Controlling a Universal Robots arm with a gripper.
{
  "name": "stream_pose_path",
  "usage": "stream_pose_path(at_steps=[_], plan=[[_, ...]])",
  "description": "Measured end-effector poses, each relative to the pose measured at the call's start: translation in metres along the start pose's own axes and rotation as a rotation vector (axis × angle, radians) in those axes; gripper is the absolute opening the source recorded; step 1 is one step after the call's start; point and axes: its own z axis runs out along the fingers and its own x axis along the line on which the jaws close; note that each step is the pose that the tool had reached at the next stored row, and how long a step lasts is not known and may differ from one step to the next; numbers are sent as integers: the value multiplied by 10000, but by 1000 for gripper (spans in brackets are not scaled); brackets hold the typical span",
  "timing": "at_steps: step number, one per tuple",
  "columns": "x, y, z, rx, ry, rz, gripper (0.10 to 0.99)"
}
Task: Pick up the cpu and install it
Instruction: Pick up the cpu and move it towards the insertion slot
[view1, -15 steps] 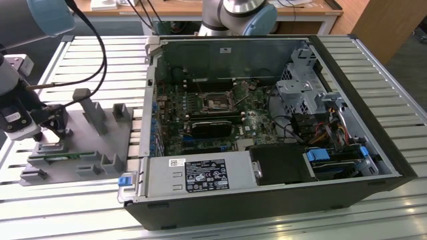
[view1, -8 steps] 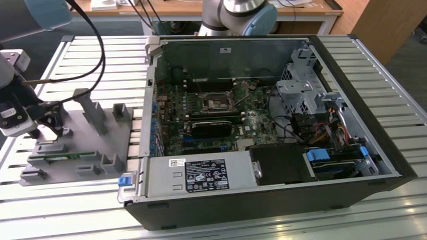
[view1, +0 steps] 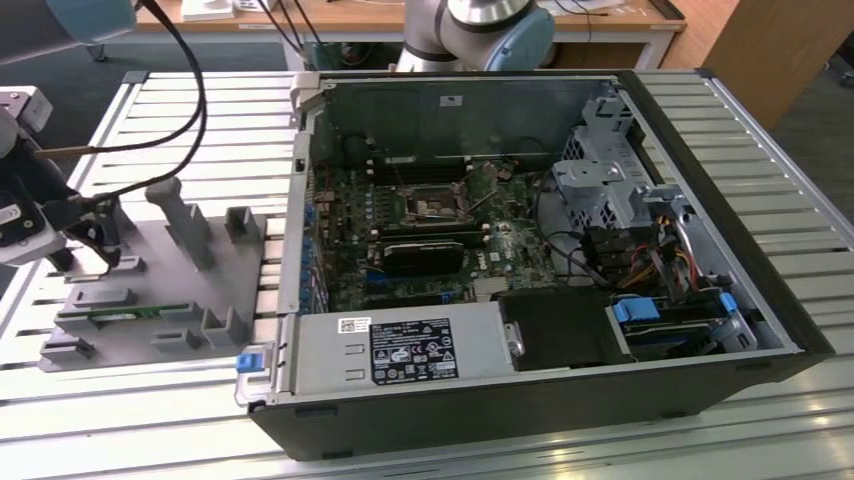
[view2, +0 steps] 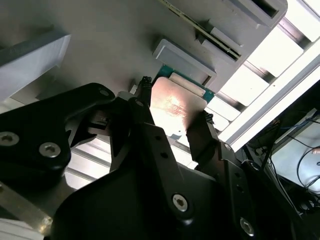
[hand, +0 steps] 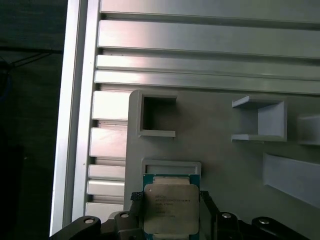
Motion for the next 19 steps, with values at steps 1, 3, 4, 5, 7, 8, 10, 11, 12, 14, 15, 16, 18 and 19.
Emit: stream_pose_path(at_steps=[1, 3, 4, 5, 7, 8, 10, 11, 12, 14, 15, 16, 18, 19], plan=[[0, 1, -19, 0, 0, 0, 533], [0, 4, -56, 0, 0, 0, 533], [1, 5, -74, 0, 0, 0, 533], [1, 6, -91, 0, 0, 0, 533], [1, 8, -121, 0, 0, 0, 533], [1, 9, -135, 0, 0, 0, 533], [1, 10, -152, 0, 0, -1, 533], [1, 10, -156, 0, -1, -1, 533], [1, 10, -163, 1, 0, 0, 533], [1, 11, -177, 2, 0, 0, 533], [1, 12, -180, 1, -2, 0, 533], [1, 12, -182, 0, -3, -1, 533], [1, 12, -189, 1, -1, -1, 533], [1, 13, -194, 2, 1, -2, 533]])
